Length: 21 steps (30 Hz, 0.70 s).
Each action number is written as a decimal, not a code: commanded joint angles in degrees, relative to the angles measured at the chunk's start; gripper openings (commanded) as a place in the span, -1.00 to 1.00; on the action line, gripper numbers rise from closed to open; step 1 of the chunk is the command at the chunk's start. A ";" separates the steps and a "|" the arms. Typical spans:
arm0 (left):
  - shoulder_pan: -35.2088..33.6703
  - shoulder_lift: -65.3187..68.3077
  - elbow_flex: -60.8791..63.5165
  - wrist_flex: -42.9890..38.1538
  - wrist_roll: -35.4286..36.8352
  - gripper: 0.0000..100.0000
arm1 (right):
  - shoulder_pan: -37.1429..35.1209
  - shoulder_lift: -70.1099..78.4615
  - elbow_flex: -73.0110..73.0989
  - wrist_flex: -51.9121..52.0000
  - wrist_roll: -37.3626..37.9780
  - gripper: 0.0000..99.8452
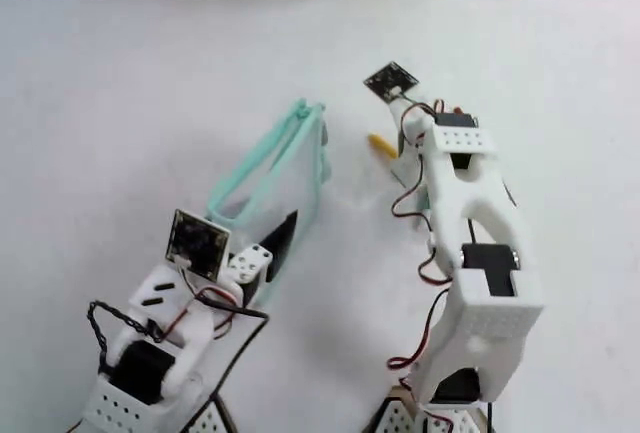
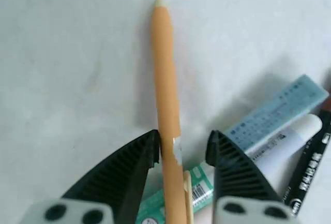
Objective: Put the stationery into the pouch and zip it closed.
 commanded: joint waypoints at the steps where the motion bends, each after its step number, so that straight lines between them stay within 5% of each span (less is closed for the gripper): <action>1: -0.31 -0.75 -1.85 0.53 0.44 -0.61 | 0.84 1.27 -1.58 -2.59 0.62 -0.87; 9: -0.31 -0.75 -1.05 0.09 0.44 -0.61 | 3.38 -3.56 -1.58 -1.71 0.09 -0.96; 16: -0.31 -0.75 -1.85 -1.41 0.62 -0.61 | 8.84 -28.97 -1.32 5.14 -5.63 -0.96; 21: -0.31 -0.75 -1.93 -2.64 0.62 -0.61 | 5.23 -47.78 -1.23 7.08 -12.57 -0.96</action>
